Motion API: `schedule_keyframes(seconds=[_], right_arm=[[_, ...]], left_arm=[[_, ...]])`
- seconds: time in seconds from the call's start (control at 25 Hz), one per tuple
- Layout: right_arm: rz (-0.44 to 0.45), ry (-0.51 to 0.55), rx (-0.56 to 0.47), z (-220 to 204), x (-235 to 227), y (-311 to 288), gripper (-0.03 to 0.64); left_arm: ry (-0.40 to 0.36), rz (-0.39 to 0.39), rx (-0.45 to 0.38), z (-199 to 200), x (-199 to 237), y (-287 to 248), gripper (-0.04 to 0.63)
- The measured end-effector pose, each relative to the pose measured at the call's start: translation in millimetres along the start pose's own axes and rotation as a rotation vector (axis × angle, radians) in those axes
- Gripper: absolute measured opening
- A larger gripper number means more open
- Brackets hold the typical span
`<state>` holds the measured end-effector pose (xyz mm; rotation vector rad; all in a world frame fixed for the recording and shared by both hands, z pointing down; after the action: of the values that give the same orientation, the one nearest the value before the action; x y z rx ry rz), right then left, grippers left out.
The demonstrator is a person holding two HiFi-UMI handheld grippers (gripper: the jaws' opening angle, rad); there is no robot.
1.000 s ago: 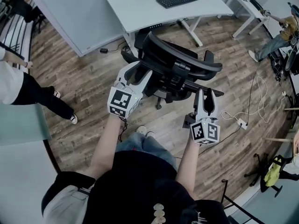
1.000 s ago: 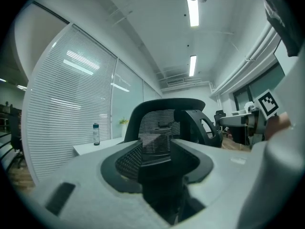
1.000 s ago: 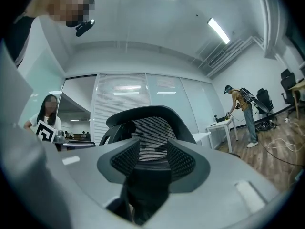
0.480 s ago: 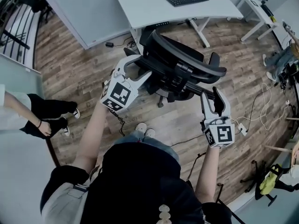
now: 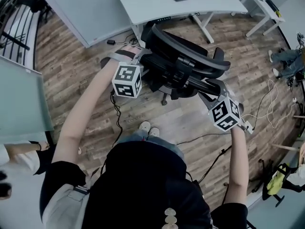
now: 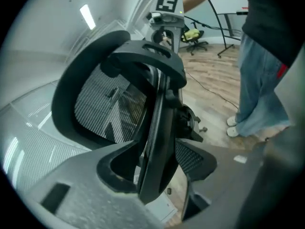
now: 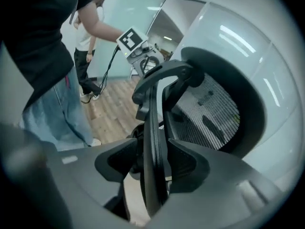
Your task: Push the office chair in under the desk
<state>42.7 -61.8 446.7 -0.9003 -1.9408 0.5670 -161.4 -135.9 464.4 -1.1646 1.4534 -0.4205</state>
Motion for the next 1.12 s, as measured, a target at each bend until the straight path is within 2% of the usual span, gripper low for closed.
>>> schedule_keyframes(seconds=[0.12, 0.32, 0.52, 0.76, 1.12], right_arm=[[0.045, 0.09, 0.074, -5, 5, -17, 0.212], [0.109, 0.178, 0.153, -16, 14, -42, 0.199], [0.132, 0.194, 0.169, -19, 15, -51, 0.182], [0.134, 0.224, 0.181, -21, 14, -56, 0.147], [0.11, 0.225, 0.172, -22, 15, -58, 0.104]], left_arm=[[-0.076, -0.023, 0.054, 0, 0, -15, 0.233], [-0.14, -0.061, 0.08, 3, 2, -28, 0.212], [-0.186, -0.093, 0.1, 2, -3, -33, 0.18], [-0.234, -0.09, 0.13, -1, -5, -44, 0.134], [-0.196, -0.132, 0.172, -2, -6, -48, 0.118]])
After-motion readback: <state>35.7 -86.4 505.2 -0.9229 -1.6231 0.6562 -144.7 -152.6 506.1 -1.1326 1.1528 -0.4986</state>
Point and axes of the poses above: the fingertips, and each gripper's own axes: y backward along the fingers, x to its left, z out of its top, the point moved 2 cm from there along y, backward along the fingers, and after that the axes turned 7 degrees about -z, right-handed, at the moved point
